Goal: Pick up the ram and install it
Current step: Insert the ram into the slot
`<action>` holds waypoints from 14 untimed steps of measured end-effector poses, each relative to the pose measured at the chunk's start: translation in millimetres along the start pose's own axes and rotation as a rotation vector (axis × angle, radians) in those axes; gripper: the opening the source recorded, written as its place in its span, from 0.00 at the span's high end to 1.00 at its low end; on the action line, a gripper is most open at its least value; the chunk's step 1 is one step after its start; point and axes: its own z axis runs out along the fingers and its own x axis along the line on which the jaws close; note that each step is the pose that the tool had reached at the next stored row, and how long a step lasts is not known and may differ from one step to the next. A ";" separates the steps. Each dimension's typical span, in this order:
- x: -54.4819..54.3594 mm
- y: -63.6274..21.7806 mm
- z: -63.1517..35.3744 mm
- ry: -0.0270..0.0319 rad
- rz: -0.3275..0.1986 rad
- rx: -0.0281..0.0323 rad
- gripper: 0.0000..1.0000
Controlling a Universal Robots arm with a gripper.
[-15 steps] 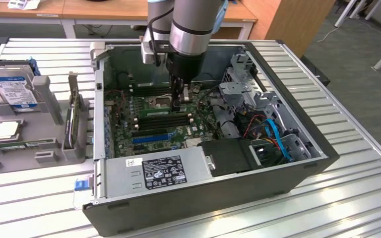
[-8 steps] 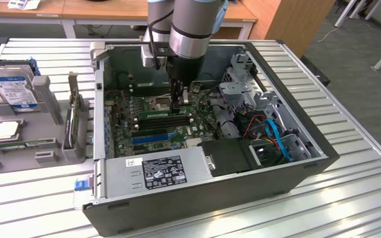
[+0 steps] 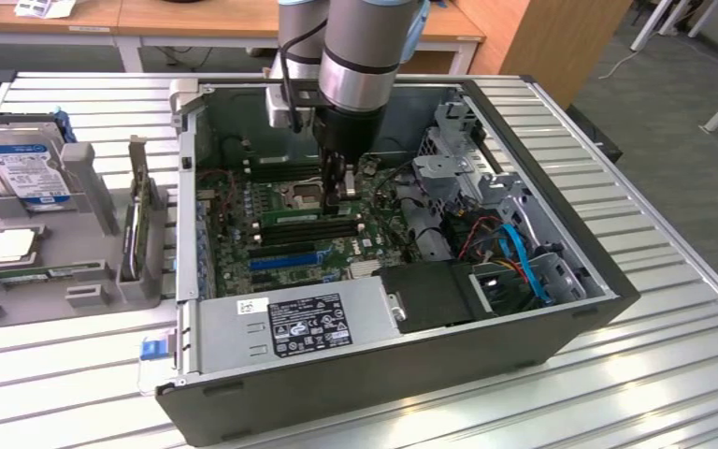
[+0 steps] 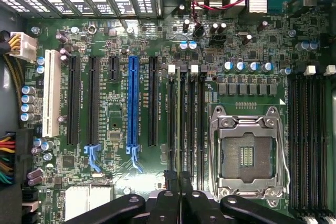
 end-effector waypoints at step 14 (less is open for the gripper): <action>1.1 0.1 2.2 -0.0023 0.000 0.0021 0.88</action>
